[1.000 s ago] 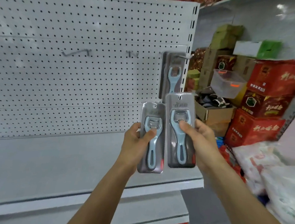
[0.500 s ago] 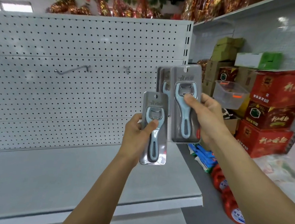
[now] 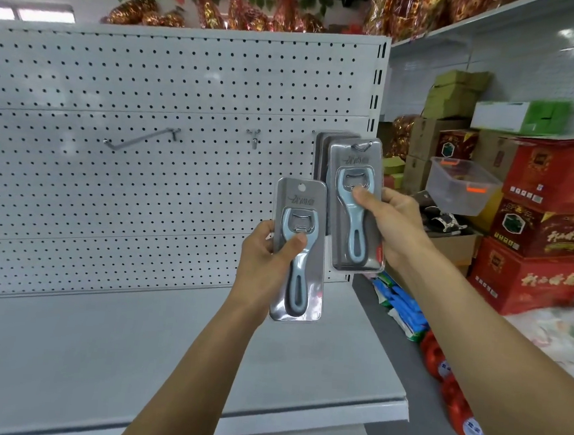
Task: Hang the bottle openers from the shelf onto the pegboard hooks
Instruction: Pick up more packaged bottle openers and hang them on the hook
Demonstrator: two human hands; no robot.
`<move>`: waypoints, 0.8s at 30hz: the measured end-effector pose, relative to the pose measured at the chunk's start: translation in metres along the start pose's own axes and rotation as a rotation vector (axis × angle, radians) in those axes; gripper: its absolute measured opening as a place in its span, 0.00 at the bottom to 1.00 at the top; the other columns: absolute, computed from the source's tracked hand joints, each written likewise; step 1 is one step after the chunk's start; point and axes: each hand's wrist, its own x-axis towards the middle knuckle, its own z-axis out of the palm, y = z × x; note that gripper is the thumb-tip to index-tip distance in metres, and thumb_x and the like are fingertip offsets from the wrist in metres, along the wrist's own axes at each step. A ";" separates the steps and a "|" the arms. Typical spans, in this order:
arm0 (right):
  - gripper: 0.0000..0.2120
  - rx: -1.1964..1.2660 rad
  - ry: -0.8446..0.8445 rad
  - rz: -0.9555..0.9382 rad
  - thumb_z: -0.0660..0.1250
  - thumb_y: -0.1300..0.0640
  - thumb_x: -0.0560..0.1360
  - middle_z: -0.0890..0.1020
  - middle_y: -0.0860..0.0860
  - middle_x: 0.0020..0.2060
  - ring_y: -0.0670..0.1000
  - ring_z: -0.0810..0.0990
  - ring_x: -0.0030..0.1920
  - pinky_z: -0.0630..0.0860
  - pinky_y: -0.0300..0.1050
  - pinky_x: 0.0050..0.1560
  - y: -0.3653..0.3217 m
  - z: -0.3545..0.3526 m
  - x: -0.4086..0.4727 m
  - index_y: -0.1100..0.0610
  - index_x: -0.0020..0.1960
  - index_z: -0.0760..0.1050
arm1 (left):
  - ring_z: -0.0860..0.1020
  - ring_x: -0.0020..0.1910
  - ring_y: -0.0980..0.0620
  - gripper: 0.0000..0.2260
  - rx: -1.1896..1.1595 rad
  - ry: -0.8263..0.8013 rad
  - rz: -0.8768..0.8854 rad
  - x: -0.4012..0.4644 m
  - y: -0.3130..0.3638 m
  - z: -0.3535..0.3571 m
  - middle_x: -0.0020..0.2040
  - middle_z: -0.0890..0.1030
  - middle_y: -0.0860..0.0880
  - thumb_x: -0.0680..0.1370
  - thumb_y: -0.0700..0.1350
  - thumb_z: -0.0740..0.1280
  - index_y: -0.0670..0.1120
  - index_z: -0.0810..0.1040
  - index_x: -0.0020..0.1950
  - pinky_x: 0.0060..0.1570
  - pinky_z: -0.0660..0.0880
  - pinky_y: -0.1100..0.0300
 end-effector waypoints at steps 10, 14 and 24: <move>0.06 -0.045 0.087 -0.012 0.74 0.56 0.71 0.84 0.61 0.47 0.60 0.83 0.49 0.79 0.60 0.56 0.006 0.013 0.030 0.56 0.40 0.78 | 0.84 0.46 0.48 0.07 0.006 0.008 -0.020 0.013 -0.002 -0.008 0.46 0.85 0.47 0.76 0.43 0.71 0.47 0.77 0.53 0.53 0.80 0.47; 0.10 -0.083 0.123 -0.031 0.76 0.50 0.68 0.84 0.58 0.49 0.60 0.83 0.51 0.78 0.60 0.56 0.012 0.012 0.033 0.52 0.44 0.77 | 0.84 0.46 0.47 0.08 0.011 -0.001 -0.023 0.013 -0.002 -0.009 0.46 0.85 0.47 0.76 0.43 0.71 0.46 0.77 0.53 0.55 0.79 0.45; 0.12 -0.217 -0.002 -0.199 0.69 0.48 0.74 0.83 0.47 0.48 0.44 0.80 0.51 0.75 0.36 0.53 0.030 0.021 -0.038 0.53 0.53 0.78 | 0.84 0.48 0.48 0.09 0.005 -0.064 0.029 -0.001 -0.006 -0.003 0.50 0.85 0.45 0.77 0.42 0.69 0.45 0.76 0.57 0.52 0.80 0.50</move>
